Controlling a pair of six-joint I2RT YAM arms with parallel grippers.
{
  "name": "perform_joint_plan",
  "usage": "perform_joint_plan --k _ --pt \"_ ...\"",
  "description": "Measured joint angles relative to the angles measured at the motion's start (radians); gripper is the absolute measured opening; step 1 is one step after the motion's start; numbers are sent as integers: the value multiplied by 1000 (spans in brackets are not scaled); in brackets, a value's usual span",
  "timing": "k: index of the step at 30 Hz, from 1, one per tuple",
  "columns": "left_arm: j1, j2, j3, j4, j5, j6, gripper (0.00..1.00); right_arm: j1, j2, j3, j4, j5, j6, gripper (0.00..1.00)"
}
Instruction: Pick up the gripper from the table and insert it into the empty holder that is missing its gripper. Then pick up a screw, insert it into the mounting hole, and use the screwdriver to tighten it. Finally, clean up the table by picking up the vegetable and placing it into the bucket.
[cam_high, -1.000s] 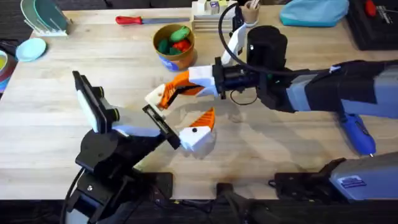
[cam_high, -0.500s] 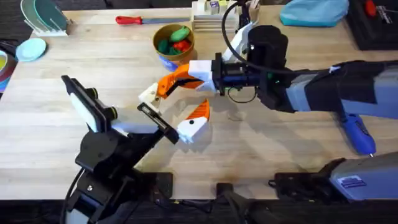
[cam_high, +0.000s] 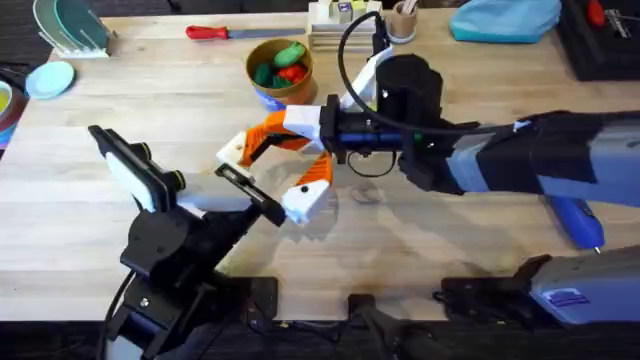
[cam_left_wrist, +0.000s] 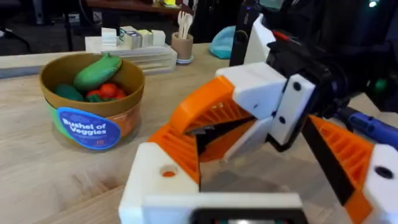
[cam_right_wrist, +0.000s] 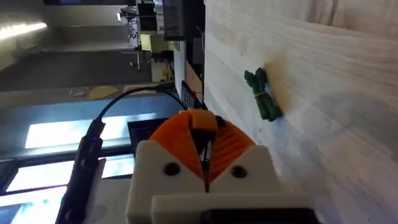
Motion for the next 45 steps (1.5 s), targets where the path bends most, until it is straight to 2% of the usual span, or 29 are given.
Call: perform_joint_plan --k 25,45 --pt "12 0 -1 23 17 1 993 45 -1 8 13 72 -23 7" --pt "-3 0 0 12 -23 9 993 45 -1 8 26 60 -40 7"
